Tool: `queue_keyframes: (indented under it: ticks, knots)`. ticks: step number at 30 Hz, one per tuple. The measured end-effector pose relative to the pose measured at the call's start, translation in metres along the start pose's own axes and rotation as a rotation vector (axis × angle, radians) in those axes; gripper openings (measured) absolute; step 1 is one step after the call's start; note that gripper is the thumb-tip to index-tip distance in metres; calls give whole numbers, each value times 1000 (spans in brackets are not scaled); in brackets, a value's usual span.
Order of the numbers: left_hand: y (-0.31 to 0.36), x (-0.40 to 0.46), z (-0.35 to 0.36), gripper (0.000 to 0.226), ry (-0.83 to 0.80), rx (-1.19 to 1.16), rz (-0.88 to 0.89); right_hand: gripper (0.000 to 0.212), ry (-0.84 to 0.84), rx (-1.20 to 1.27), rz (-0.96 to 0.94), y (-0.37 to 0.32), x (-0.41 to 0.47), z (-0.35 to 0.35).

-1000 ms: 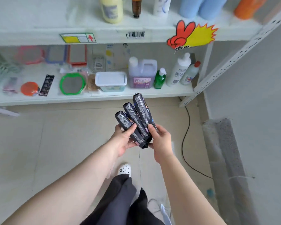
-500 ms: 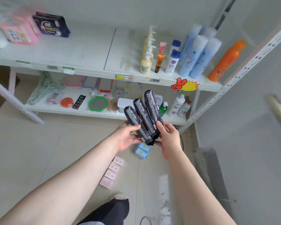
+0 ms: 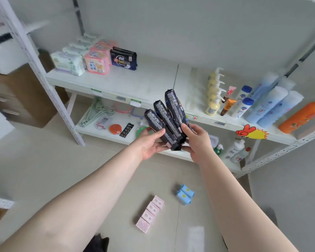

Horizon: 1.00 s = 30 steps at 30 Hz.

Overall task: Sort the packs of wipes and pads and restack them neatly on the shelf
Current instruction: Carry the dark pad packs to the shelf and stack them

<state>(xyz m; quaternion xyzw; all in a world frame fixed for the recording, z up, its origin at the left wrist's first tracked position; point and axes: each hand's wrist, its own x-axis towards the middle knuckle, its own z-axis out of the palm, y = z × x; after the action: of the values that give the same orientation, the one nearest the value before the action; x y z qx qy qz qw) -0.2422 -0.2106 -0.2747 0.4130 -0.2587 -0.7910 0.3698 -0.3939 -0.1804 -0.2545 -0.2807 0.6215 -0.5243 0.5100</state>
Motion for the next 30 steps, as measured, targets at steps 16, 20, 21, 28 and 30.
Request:
queue_keyframes:
  ticks: [16,20,21,28,30]
  knots:
    - [214,94,-167,34,115,-18,-22,13,-88,-78,75,-53,136,257]
    - [231,140,-173,28,144,22,-53,18,-100,-136,120,-65,185,265]
    - [235,153,-174,27,168,63,-62,18,-106,-143,133,-66,200,266]
    - [256,239,-176,29,292,84,-71,18,-135,-164,232,-74,292,276]
    - [260,256,-179,28,261,82,-85,18,-116,-190,255,-73,314,276]
